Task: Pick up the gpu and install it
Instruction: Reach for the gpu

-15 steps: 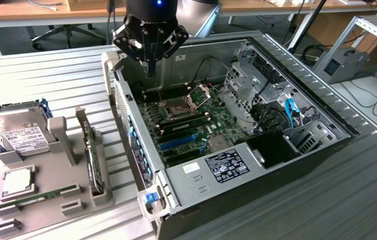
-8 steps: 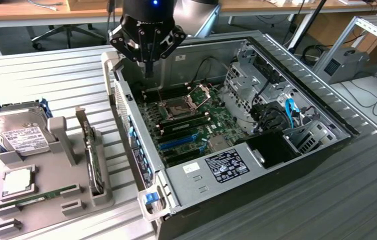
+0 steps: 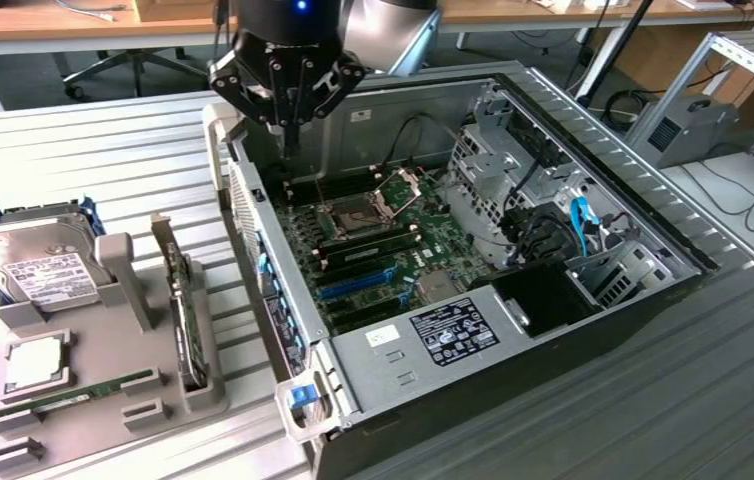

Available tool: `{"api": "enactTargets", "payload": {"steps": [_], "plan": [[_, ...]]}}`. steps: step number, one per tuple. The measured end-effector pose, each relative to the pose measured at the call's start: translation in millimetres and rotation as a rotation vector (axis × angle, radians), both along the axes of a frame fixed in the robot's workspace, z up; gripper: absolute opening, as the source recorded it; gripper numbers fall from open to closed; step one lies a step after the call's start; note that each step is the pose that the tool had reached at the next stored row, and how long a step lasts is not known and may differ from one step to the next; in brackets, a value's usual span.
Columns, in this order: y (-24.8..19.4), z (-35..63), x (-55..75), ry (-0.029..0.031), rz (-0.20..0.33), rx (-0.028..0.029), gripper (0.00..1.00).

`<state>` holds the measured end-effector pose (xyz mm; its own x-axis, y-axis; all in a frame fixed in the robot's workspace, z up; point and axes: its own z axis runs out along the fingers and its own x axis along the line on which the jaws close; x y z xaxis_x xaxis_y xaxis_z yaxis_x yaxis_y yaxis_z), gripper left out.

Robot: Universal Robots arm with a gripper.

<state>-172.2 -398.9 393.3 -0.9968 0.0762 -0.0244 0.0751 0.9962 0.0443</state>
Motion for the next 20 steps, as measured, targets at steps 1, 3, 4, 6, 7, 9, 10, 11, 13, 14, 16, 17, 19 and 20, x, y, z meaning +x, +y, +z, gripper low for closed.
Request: {"api": "enactTargets", "payload": {"steps": [1, 3, 4, 6, 7, 9, 10, 11, 13, 14, 16, 17, 19, 20], "plan": [[0.0, 0.0, -0.6, 0.0, 0.0, 0.0, 0.11], [0.0, 0.0, -1.8, 0.0, 0.0, 0.0, 0.11], [0.0, 0.0, -2.4, 0.0, 0.0, 0.0, 0.11], [0.0, 0.0, -3.6, 0.0, 0.0, 0.0, 0.11], [0.0, 0.0, -4.3, 0.0, 0.0, 0.0, 0.11], [0.0, 0.0, -5.4, 0.0, 0.0, 0.0, 0.11], [0.0, 0.0, -6.3, 0.0, 0.0, 0.0, 0.11], [0.0, 0.0, -6.8, 0.0, 0.0, 0.0, 0.11], [0.0, 0.0, -8.0, -0.0001, 0.0, 0.0, 0.11], [0.0, 0.0, -9.0, 0.0, 0.0, 0.0, 0.11], [0.0, 0.0, -10.4, 0.0, 0.0, 0.0, 0.11], [0.0, 0.0, -10.9, 0.0, 0.0, 0.0, 0.11], [0.0, 0.0, -12.1, 0.0, 0.0, 0.0001, 0.11], [0.0, 0.0, -12.6, 0.0, 0.0, 0.0, 0.11]]}}
